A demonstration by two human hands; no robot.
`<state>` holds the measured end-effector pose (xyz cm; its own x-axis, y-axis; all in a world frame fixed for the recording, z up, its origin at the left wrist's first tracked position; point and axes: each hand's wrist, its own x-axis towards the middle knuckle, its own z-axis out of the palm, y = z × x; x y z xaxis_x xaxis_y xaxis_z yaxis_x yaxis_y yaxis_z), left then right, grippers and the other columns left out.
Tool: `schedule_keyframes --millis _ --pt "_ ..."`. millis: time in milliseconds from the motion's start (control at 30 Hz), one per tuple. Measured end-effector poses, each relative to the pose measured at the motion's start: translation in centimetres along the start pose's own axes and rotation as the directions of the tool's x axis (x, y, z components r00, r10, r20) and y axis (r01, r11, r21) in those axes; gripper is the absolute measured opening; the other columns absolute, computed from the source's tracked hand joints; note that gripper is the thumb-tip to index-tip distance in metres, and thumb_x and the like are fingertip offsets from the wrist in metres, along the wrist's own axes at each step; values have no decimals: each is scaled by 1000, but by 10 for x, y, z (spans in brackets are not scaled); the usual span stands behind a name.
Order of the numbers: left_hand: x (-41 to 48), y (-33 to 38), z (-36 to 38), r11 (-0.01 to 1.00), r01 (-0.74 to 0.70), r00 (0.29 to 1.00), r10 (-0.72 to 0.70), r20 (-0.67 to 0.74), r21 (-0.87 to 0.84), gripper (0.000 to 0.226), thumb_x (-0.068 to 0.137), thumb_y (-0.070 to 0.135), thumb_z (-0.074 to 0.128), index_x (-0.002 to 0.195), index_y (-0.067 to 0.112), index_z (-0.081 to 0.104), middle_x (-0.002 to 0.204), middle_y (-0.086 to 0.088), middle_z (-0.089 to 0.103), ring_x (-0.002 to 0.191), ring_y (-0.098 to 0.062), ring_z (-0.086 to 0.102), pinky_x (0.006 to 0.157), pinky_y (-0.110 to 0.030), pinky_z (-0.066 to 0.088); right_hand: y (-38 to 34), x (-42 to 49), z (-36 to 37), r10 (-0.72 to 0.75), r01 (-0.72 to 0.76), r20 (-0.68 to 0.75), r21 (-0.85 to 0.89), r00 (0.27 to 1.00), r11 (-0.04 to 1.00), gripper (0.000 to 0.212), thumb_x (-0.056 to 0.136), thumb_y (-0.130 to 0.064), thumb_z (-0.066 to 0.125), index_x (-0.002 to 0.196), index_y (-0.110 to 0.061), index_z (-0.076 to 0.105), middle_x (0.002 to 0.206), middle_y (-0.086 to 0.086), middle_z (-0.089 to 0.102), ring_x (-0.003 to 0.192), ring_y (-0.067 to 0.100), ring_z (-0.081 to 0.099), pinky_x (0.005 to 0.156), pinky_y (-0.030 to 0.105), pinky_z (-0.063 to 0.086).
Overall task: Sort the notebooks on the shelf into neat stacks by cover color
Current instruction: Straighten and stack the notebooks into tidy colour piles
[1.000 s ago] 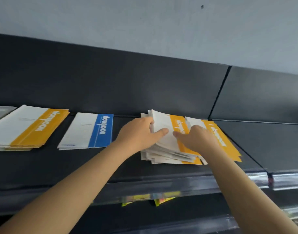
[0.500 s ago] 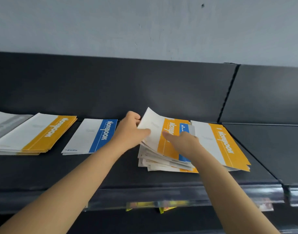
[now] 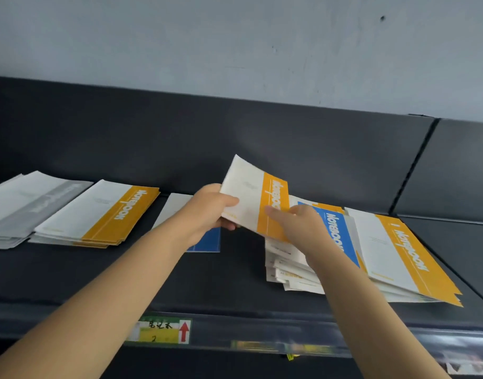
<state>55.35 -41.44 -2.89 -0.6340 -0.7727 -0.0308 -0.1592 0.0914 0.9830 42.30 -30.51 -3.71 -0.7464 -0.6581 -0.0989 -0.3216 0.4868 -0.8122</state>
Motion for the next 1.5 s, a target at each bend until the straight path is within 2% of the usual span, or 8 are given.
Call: schedule_keyframes --millis 233,467,633,767,1167,1367,1433,1500 --pt "-11 -13 -95 998 -7 985 -3 -170 -61 23 97 6 52 118 9 56 110 -8 66 85 -20 64 60 -27 50 -60 -14 73 -233 229 63 67 970 971 54 88 -38 65 131 -19 41 95 -13 47 74 3 49 56 18 37" --pt "-18 -51 -205 948 32 963 55 -263 316 21 92 14 61 111 20 61 103 7 67 89 -7 62 66 -22 47 -105 -23 173 -313 306 161 68 936 950 59 85 -26 70 137 -14 45 112 -7 55 92 10 50 75 24 39" --pt "-12 -78 -246 651 130 939 162 -304 748 33 93 31 61 120 13 56 113 -2 59 97 -19 54 68 -24 40 -120 -25 230 -303 322 205 -63 931 945 59 88 -28 64 141 -18 41 134 1 50 114 19 52 76 23 44" --pt "-5 -86 -254 325 250 922 209 -327 912 46 96 38 50 132 9 46 136 -11 49 124 -31 43 97 -40 37 -119 -23 243 -291 328 213 -170 933 929 63 84 -38 65 140 -21 41 137 4 46 121 24 47 100 42 44" --pt "10 -35 -115 541 -194 961 273 47 818 43 101 41 42 136 17 47 135 -2 56 122 -24 52 96 -39 45 -81 -17 103 -277 201 -116 -435 954 877 55 85 -51 58 130 -19 50 133 5 39 121 26 44 102 37 37" --pt "14 -13 -4 738 -238 968 123 220 632 57 94 61 42 134 20 45 117 4 62 108 -18 57 94 -42 47 -8 8 2 20 -141 -222 -547 975 825 52 84 -56 52 111 -12 53 115 7 53 116 31 46 91 38 42" --pt "17 -8 23 790 -220 966 94 242 572 53 92 58 49 127 19 49 106 5 62 100 -16 58 86 -37 49 12 14 -19 152 -246 -215 -529 965 812 59 85 -58 48 117 -9 50 95 4 51 101 29 51 80 33 40" --pt "21 -6 43 840 -210 960 79 269 500 37 91 51 55 117 25 54 98 11 60 89 -9 57 70 -27 45 24 20 -32 237 -290 -168 -534 957 794 68 87 -62 42 130 -9 44 102 6 53 98 27 51 81 33 40"
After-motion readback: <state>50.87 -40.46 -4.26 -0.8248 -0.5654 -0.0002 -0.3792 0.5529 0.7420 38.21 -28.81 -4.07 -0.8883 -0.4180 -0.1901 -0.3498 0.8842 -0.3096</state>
